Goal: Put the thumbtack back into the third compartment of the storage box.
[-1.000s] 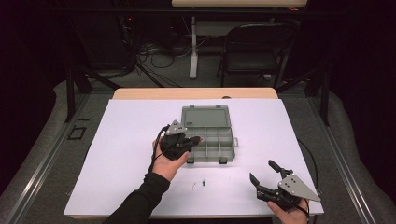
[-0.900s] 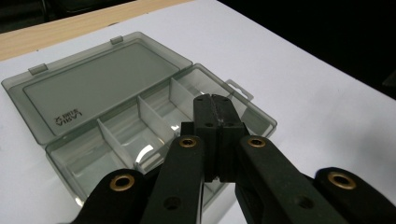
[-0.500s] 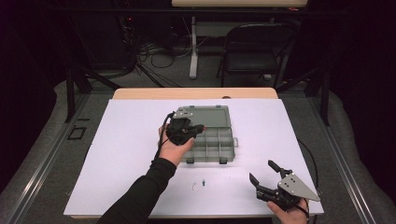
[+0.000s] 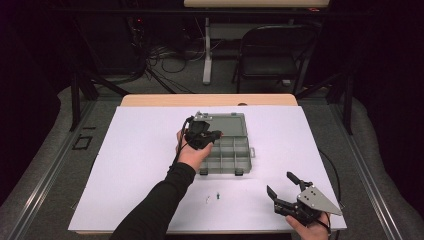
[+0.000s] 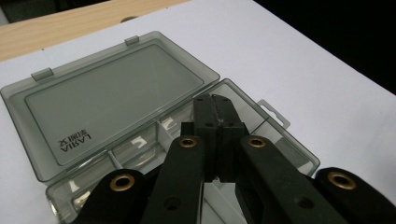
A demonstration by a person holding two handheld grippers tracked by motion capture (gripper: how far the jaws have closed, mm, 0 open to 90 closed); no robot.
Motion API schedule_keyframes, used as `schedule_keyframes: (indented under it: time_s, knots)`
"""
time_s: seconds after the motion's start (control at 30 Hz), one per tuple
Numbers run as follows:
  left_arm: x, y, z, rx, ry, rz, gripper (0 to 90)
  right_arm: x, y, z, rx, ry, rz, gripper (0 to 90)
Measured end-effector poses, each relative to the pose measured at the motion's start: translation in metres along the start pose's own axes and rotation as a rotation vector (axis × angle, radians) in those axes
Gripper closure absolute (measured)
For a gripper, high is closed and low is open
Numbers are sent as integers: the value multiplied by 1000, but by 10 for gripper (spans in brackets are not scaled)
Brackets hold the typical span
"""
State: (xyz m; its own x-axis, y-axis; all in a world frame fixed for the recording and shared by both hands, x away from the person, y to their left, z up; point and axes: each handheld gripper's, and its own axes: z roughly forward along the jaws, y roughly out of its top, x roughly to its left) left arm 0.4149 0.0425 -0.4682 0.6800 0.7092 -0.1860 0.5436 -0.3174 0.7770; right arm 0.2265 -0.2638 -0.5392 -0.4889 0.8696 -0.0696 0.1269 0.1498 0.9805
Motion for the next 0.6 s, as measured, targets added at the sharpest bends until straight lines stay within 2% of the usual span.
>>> schedule_keyframes:
  time_s: [0.4, 0.6]
  knots:
    - [-5, -8, 28, 58, -1, -8, 900, -1, 0, -1, -2, -3, 1, 195]
    - [-7, -13, 40, 91, 14, -11, 900, -1, 0, -1, -2, -1, 0, 195]
